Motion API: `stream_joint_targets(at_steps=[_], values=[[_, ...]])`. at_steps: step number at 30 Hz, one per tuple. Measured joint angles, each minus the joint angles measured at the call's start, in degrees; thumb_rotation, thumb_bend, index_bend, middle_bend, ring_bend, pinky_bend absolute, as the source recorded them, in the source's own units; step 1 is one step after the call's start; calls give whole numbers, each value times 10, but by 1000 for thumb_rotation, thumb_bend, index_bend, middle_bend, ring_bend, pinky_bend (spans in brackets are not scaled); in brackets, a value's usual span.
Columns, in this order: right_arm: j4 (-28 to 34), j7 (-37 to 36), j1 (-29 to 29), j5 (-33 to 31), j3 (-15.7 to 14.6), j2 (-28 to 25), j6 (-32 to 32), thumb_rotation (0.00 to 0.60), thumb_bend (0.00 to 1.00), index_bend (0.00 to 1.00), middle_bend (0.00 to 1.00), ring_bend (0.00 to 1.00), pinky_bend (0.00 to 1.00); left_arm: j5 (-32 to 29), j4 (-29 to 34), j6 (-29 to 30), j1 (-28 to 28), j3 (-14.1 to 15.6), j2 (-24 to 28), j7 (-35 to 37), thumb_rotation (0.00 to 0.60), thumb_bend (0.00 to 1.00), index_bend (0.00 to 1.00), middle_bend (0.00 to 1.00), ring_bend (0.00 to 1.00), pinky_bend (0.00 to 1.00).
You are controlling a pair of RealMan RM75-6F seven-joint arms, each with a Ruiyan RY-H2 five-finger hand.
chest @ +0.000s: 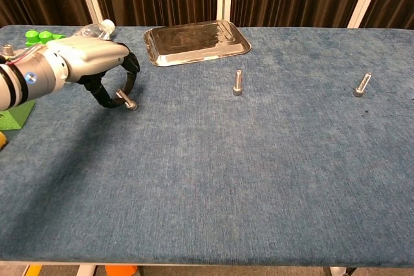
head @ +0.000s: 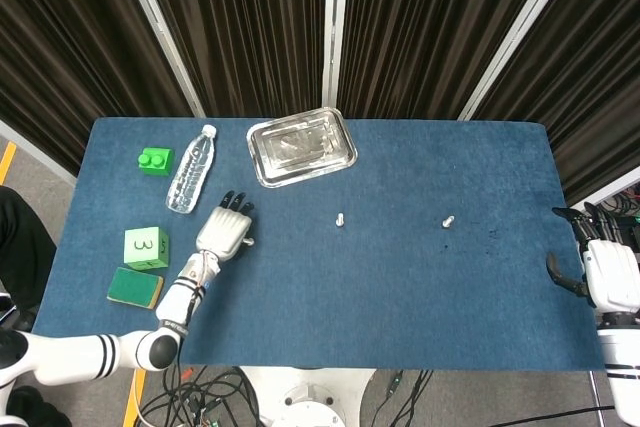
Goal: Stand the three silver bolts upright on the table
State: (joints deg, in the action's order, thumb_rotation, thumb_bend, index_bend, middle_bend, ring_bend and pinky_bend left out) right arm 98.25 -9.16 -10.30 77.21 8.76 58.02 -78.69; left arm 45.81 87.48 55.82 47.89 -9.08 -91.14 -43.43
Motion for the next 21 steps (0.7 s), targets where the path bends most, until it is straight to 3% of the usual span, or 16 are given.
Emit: stream_joint_targets(at_steps=[21], values=[[0, 0, 2, -1, 5, -1, 3, 600, 372, 172, 193, 0, 0, -11, 14, 14, 14, 21, 4, 3, 594, 435, 457, 169, 9, 0]])
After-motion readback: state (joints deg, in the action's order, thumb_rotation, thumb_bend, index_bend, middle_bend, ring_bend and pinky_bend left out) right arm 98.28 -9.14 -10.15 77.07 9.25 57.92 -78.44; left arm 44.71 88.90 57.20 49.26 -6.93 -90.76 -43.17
